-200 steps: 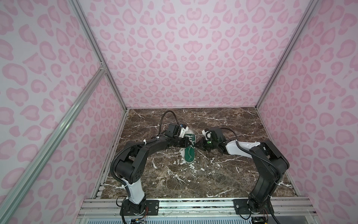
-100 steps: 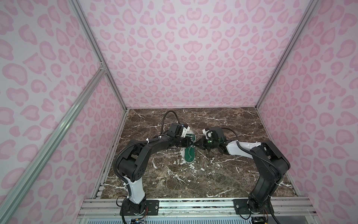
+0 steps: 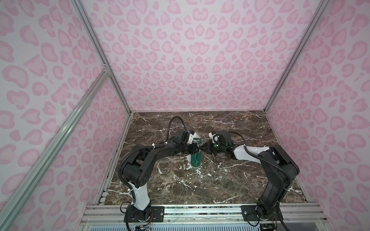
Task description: Tie the shoes
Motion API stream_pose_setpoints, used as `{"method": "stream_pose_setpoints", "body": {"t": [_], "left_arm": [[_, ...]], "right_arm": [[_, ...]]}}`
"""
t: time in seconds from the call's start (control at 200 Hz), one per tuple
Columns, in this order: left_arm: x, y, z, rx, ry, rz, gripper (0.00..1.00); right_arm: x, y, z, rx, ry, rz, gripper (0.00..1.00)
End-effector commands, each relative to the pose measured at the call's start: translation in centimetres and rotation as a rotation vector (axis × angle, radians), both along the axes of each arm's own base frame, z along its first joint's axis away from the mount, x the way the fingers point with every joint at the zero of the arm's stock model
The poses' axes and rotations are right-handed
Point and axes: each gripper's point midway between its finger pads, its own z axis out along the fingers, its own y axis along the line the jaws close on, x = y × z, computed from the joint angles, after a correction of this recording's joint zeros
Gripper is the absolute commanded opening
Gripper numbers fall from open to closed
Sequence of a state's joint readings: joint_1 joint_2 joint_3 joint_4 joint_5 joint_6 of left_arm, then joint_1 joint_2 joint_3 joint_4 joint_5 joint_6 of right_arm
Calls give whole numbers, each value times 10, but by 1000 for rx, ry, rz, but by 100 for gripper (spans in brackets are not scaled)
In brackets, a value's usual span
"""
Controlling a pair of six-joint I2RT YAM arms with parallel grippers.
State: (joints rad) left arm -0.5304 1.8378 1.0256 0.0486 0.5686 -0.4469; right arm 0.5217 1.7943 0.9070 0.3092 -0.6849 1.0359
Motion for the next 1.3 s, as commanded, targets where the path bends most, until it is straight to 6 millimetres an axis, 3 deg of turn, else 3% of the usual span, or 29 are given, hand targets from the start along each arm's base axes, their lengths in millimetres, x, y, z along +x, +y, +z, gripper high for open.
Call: {"method": "stream_pose_setpoints", "body": {"t": [0.0, 0.23, 0.495, 0.695, 0.845, 1.295], "left_arm": [[3, -5, 6, -33, -11, -1, 6], [4, -8, 5, -44, 0, -3, 7], [4, -8, 1, -38, 8, -6, 8], [6, -6, 1, -18, 3, -4, 8], [6, -1, -1, 25, -10, -8, 8], [9, 9, -11, 93, -26, 14, 7]], "right_arm": [[-2, 6, 3, 18, -9, 21, 14], [-3, -8, 2, -29, -10, 1, 33], [-7, -24, -1, -68, -6, -1, 38], [-9, -45, -21, -119, 18, -63, 24], [-10, -38, -35, -89, 41, -54, 11], [-7, -13, -41, -53, 46, -22, 9]]}}
